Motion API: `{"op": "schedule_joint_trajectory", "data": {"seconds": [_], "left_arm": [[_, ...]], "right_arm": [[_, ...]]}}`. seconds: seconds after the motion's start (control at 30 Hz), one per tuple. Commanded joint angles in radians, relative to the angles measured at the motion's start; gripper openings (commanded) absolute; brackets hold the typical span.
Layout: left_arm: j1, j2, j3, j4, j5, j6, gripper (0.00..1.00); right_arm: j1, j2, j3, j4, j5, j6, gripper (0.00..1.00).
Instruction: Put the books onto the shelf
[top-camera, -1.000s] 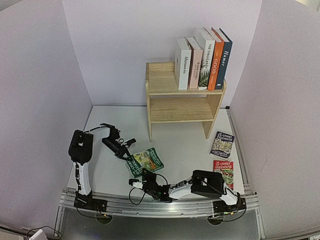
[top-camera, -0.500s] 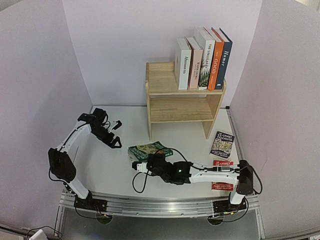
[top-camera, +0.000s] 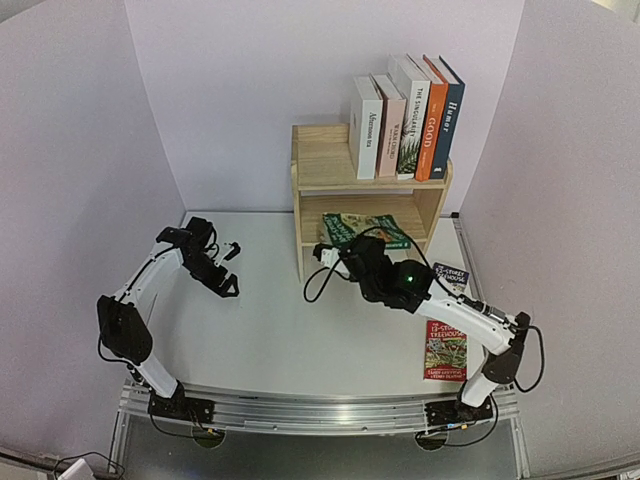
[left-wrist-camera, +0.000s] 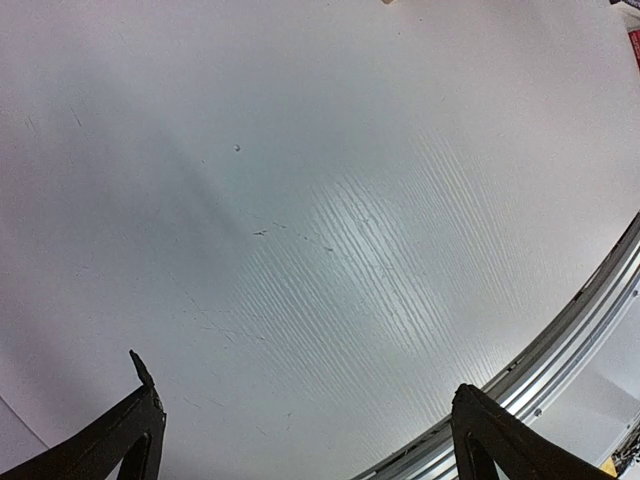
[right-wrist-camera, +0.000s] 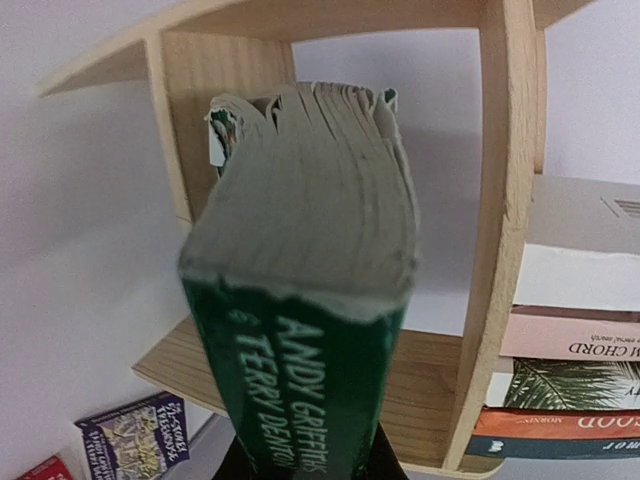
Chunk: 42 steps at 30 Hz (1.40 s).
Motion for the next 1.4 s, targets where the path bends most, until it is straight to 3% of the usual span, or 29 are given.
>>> {"op": "schedule_joint_trajectory", "data": {"seconds": [0.0,0.1,0.4,0.57,0.87,1.3,1.37], "left_arm": [[0.000,-0.015,0.011,0.006,-0.004,-0.012,1.00],[0.000,-0.014,0.010,0.004,-0.004,-0.011,1.00],[0.000,-0.033,-0.015,0.007,-0.007,-0.001,1.00],[0.000,-0.034,-0.027,0.007,-0.007,0.004,1.00],[0.000,-0.017,-0.019,0.004,0.000,0.004,1.00],[0.000,-0.005,-0.027,0.003,-0.001,0.010,1.00],[0.000,-0.002,-0.029,0.001,-0.001,0.011,1.00]], "right_arm": [[-0.067,0.016,-0.009,0.377,0.056,-0.254,0.00],[-0.114,0.037,-0.065,0.592,-0.004,-0.343,0.00],[-0.247,0.150,-0.156,0.635,-0.098,-0.258,0.00],[-0.275,0.156,-0.129,0.474,-0.221,-0.120,0.00],[-0.321,0.209,-0.088,0.340,-0.322,-0.105,0.02],[-0.362,0.274,0.026,0.228,-0.413,-0.106,0.28],[-0.362,0.275,0.038,0.205,-0.426,-0.100,0.35]]}}
